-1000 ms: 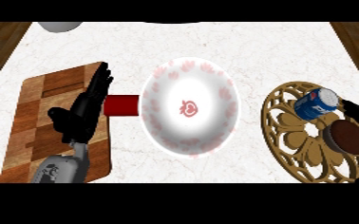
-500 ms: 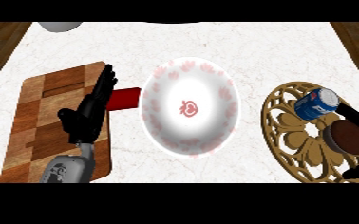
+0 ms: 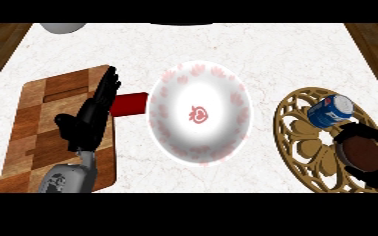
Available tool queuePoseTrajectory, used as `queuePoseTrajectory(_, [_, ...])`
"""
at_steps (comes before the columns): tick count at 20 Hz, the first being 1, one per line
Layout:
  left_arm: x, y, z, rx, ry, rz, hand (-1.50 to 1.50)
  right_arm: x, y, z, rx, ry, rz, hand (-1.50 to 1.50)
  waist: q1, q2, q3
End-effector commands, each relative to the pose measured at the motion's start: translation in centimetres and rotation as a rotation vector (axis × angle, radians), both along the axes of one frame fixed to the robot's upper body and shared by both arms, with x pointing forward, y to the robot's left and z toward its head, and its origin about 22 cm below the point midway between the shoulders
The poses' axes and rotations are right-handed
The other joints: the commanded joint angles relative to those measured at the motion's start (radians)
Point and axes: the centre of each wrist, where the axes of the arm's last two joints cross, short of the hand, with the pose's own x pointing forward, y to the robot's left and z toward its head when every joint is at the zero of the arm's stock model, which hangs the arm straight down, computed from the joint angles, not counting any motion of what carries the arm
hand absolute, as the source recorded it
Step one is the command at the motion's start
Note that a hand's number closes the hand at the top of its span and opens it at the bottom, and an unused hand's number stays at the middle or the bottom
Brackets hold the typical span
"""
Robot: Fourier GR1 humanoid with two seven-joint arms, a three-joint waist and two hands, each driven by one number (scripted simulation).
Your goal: Pick the cupcake from the placemat and place it in the bowl
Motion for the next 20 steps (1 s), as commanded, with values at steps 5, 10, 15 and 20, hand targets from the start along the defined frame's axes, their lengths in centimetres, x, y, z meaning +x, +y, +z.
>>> queuePoseTrajectory(5, [-0.5,0.5,0.2,-0.014,0.003,0.006,0.0,-1.4,3.6,-1.4,0.158,0.066,0.241,1.5,-0.014,0.0,0.009])
queuePoseTrajectory(10, [0.0,-0.2,0.3,0.013,0.001,-0.04,0.0,-0.8,18.2,-3.3,0.257,0.052,0.788,1.5,0.053,-0.001,0.005])
queuePoseTrajectory(15, [-0.3,0.5,0.5,0.004,0.023,0.008,0.0,-5.1,25.5,-2.1,0.518,-0.008,0.962,1.5,-0.004,-0.011,0.008])
queuePoseTrajectory(20, [-0.8,0.6,-0.6,0.002,0.009,0.033,0.0,-8.4,25.9,5.4,0.598,-0.206,1.008,1.5,-0.042,-0.006,0.008])
